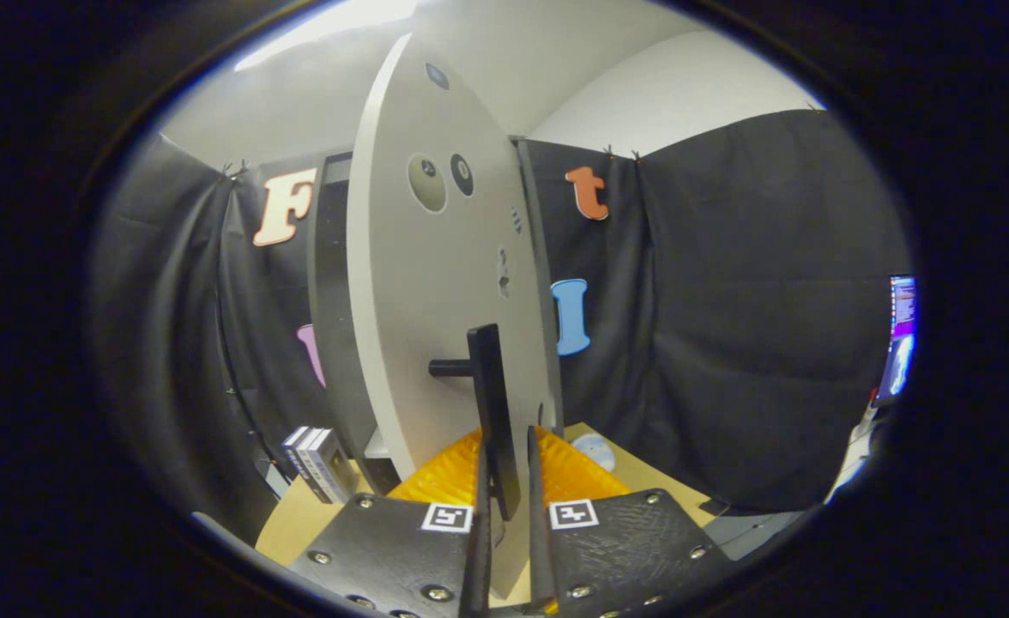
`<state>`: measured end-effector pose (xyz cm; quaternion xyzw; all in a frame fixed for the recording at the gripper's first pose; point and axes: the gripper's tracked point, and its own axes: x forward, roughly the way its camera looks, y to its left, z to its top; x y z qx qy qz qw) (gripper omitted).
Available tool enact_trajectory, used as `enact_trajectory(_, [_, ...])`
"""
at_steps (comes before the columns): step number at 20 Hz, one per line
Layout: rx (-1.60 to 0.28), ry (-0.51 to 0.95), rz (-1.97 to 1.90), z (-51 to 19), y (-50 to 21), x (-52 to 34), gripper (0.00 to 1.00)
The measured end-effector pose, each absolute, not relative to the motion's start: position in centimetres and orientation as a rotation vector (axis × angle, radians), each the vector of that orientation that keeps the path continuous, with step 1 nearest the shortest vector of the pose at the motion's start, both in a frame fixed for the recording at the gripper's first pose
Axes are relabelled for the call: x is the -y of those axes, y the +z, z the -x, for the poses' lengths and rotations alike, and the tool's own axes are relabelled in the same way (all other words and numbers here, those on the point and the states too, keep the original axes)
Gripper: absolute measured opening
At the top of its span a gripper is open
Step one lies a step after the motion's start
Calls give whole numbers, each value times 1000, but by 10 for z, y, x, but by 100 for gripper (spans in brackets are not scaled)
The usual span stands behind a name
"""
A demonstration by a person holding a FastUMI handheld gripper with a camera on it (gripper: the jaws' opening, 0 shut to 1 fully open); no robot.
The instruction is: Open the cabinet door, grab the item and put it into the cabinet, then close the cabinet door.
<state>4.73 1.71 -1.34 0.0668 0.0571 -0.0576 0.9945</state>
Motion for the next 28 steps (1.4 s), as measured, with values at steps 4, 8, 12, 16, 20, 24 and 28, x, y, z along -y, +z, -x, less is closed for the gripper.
enact_trajectory(4, [-109, -181, -150, -44, -8, 7, 18])
enact_trajectory(8, [-120, -201, -103, -49, -13, 32, 11])
enact_trajectory(12, [-127, -129, -99, -46, -10, 48, 2])
enact_trajectory(16, [-110, -88, -134, -49, -13, 80, 3])
enact_trajectory(20, [-107, -22, -125, -56, -15, 97, 3])
enact_trajectory(24, [-104, 28, -152, -63, -16, 118, 3])
enact_trajectory(28, [-118, 96, -214, -67, -19, 120, 3])
